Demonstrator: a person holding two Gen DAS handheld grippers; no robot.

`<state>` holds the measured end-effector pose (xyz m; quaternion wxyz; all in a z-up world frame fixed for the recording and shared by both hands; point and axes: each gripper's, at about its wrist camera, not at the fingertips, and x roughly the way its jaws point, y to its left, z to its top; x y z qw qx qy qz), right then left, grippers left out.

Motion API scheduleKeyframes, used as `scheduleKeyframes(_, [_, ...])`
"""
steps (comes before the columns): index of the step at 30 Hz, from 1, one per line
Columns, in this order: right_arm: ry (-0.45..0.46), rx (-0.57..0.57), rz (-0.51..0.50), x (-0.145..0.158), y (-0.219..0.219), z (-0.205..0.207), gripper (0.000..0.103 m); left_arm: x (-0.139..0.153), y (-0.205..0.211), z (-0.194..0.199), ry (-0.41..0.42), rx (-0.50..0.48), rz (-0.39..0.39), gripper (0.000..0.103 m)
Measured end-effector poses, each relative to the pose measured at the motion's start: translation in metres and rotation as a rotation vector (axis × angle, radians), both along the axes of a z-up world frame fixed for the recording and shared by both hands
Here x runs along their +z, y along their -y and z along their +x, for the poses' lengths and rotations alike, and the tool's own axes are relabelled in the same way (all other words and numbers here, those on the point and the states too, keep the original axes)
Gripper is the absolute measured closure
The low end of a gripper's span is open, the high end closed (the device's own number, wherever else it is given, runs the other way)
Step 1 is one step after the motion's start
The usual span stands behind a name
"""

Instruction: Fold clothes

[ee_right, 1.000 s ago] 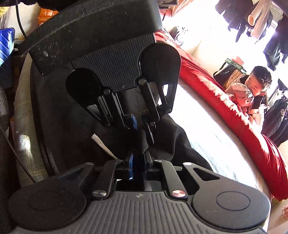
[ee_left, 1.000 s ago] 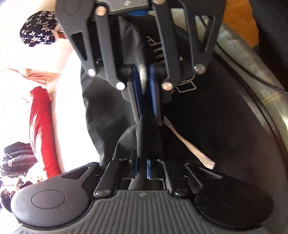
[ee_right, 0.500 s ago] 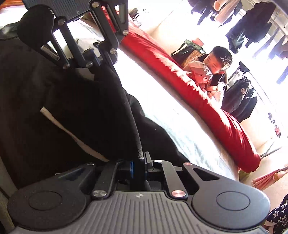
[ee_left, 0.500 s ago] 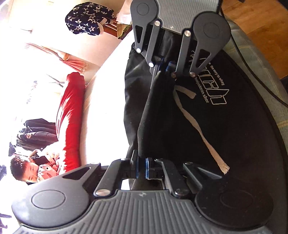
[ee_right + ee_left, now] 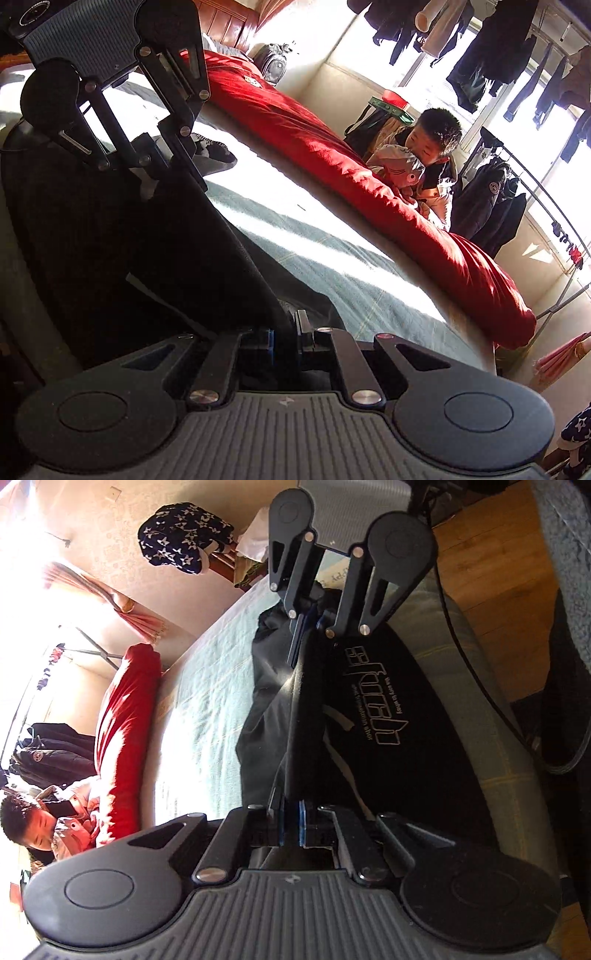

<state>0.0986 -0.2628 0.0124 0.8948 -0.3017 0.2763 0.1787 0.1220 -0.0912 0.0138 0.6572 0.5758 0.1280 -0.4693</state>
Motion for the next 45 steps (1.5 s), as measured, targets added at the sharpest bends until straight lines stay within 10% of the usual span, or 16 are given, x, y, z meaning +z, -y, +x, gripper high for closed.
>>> scheduleKeyframes(11, [-0.269, -0.140, 0.172, -0.048, 0.031, -0.015, 0.076, -0.066, 0.019, 0.004, -0.198, -0.084, 0.124, 0.098])
scheduleKeyframes(20, [-0.138, -0.586, 0.640, -0.020, 0.161, -0.029, 0.058, -0.090, 0.029, 0.009, -0.258, -0.084, 0.165, 0.098])
scheduleKeyframes(29, [-0.181, -0.775, 1.089, -0.073, 0.251, 0.000, 0.053, -0.087, 0.036, 0.007, -0.261, -0.063, 0.200, 0.096])
scheduleKeyframes(33, [-0.221, -0.769, 1.056, -0.085, 0.254, 0.018, 0.088, -0.086, 0.041, 0.008, -0.261, -0.047, 0.209, 0.097])
scheduleKeyframes(39, [-0.133, -0.730, 0.941, -0.048, 0.263, 0.015, 0.089, -0.067, 0.049, 0.010, -0.263, -0.020, 0.194, 0.098])
scheduleKeyframes(45, [-0.232, -0.797, 0.880, -0.078, 0.265, 0.009, 0.088, -0.086, 0.054, -0.003, -0.339, -0.043, 0.230, 0.098])
